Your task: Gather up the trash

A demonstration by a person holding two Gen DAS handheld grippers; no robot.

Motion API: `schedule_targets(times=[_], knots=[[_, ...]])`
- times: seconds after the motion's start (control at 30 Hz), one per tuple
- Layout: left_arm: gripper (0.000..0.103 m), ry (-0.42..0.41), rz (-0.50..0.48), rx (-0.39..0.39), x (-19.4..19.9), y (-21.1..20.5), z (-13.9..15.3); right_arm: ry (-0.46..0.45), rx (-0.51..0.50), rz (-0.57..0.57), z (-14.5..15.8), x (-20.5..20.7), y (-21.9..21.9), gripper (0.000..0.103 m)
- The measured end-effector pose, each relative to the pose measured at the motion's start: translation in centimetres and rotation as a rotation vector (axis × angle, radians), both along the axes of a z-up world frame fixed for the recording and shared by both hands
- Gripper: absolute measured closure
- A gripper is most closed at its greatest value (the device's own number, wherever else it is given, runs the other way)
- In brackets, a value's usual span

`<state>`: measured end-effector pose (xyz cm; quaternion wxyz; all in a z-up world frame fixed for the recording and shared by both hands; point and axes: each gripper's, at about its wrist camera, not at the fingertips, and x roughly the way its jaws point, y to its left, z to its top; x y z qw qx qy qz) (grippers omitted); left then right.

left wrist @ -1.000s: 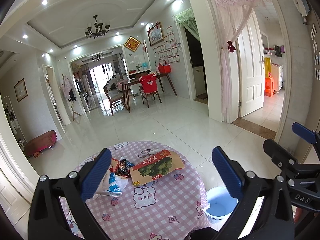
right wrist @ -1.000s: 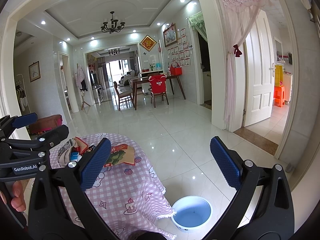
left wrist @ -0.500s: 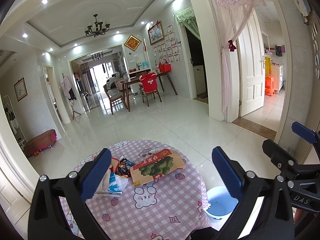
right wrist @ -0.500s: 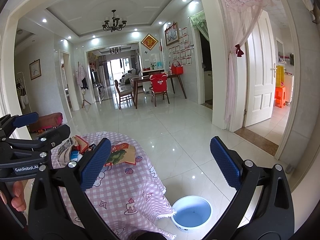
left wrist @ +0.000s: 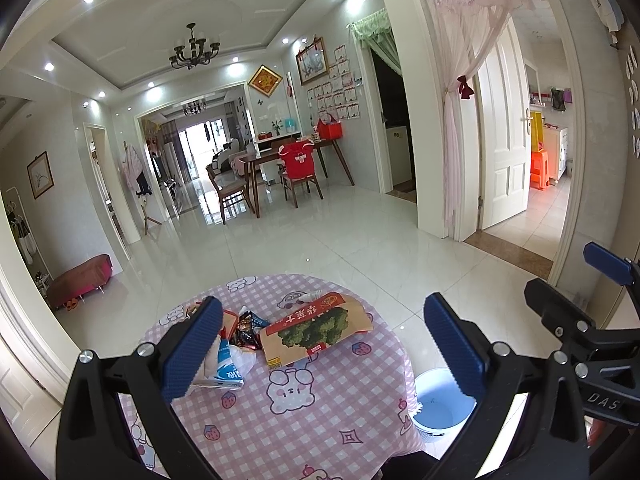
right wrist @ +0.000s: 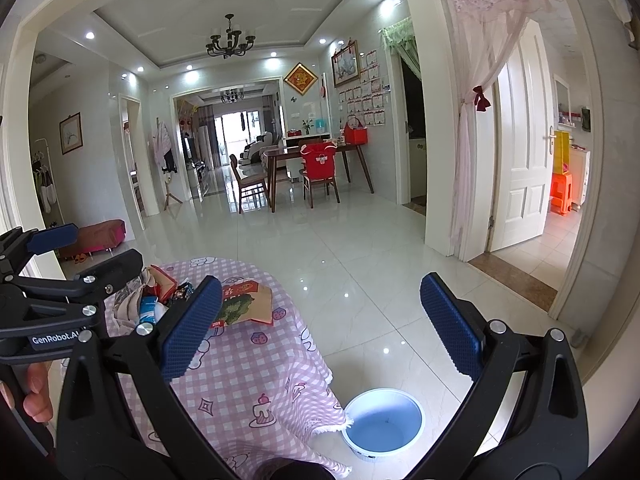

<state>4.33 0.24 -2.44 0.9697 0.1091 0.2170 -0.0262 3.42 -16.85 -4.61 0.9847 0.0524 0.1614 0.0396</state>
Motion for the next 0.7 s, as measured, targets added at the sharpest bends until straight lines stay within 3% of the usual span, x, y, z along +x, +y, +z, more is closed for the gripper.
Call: schedule_targets(times=[0.37, 0.7], knots=[[0.004, 0.067, 0.032, -0.003, 1.9, 1.2, -1.6, 0.069, -0.003, 0.039, -1.5, 2.1, 1.1, 0.006], [0.004, 0.204, 0.161, -0.039, 7.0, 8.0, -7.6, 0.227, 0.015, 0.127, -6.5, 8.4, 5.2, 0.006]])
